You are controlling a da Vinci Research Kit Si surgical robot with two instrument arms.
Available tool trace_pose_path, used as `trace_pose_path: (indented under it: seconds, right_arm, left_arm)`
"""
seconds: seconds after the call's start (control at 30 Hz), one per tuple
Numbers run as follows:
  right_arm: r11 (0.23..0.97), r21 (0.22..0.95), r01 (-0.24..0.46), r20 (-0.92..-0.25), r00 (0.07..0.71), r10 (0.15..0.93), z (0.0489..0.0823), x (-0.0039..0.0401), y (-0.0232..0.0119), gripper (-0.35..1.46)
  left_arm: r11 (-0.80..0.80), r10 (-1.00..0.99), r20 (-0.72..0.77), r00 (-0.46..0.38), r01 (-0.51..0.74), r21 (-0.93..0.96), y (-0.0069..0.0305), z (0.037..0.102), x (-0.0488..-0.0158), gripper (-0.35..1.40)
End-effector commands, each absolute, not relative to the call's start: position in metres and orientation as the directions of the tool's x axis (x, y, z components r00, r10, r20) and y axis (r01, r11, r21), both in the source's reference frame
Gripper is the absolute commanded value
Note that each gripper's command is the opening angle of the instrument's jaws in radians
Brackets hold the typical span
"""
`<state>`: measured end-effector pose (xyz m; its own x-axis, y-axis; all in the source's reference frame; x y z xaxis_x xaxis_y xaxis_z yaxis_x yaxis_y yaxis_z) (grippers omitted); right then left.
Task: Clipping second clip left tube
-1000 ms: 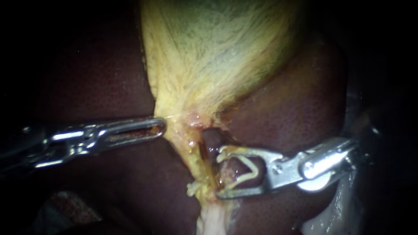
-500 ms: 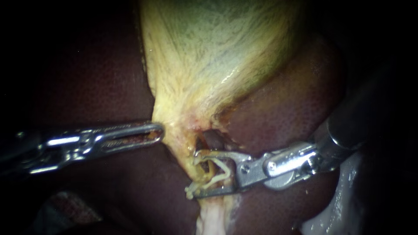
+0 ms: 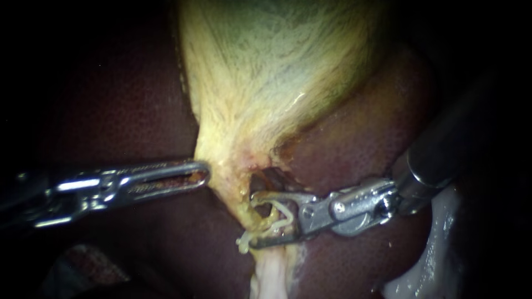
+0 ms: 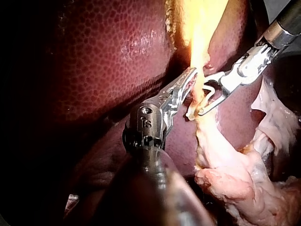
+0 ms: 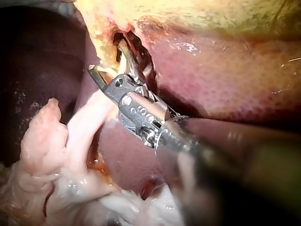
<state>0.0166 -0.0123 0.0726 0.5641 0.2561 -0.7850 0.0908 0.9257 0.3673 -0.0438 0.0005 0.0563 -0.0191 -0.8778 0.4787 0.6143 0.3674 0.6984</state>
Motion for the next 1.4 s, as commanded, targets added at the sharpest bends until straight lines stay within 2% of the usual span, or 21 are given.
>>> trace_pose_path:
  seconds: [0.03, 0.33, 0.5, 0.6, 0.63, 0.67, 0.7, 0.87, 1.4]
  right_arm:
    - [0.926, 0.367, 0.088, -0.784, 0.565, 0.257, 0.0725, 0.0168, -0.0125, 0.58]
    - [0.913, 0.39, 0.121, -0.786, 0.56, 0.262, 0.0724, 0.0183, -0.0137, 0.53]
    - [0.902, 0.419, 0.104, -0.768, 0.571, 0.29, 0.0724, 0.0182, -0.0138, 0.46]
    - [0.901, 0.42, 0.107, -0.764, 0.578, 0.287, 0.0722, 0.0178, -0.0138, 0.23]
    - [0.895, 0.434, 0.098, -0.757, 0.579, 0.303, 0.072, 0.0176, -0.0137, 0.08]
    - [0.891, 0.445, 0.093, -0.752, 0.58, 0.314, 0.0717, 0.0173, -0.0136, -0.2]
    - [0.888, 0.451, 0.091, -0.747, 0.583, 0.32, 0.0715, 0.0172, -0.0135, -0.35]
    - [0.881, 0.464, 0.091, -0.737, 0.591, 0.327, 0.0706, 0.017, -0.0127, -0.35]
    - [0.868, 0.491, 0.073, -0.713, 0.607, 0.352, 0.0712, 0.0169, -0.0132, -0.35]
  left_arm:
    - [0.367, -0.878, 0.478, -0.019, 0.615, 0.698, 0.0005, 0.0563, -0.0438, -0.35]
    - [0.366, -0.877, 0.479, -0.022, 0.615, 0.699, 0.0006, 0.0563, -0.044, -0.35]
    - [0.367, -0.878, 0.479, -0.021, 0.613, 0.7, 0.0006, 0.0563, -0.0441, -0.35]
    - [0.367, -0.878, 0.479, -0.021, 0.613, 0.7, 0.0006, 0.0563, -0.0441, -0.35]
    - [0.367, -0.878, 0.479, -0.021, 0.613, 0.7, 0.0006, 0.0563, -0.0441, -0.35]
    - [0.367, -0.878, 0.479, -0.021, 0.613, 0.7, 0.0006, 0.0563, -0.0441, -0.35]
    - [0.367, -0.878, 0.479, -0.021, 0.613, 0.7, 0.0006, 0.0563, -0.044, -0.35]
    - [0.367, -0.878, 0.479, -0.021, 0.612, 0.7, 0.0007, 0.0564, -0.044, -0.35]
    - [0.368, -0.878, 0.478, -0.02, 0.611, 0.701, 0.0009, 0.0568, -0.044, -0.35]
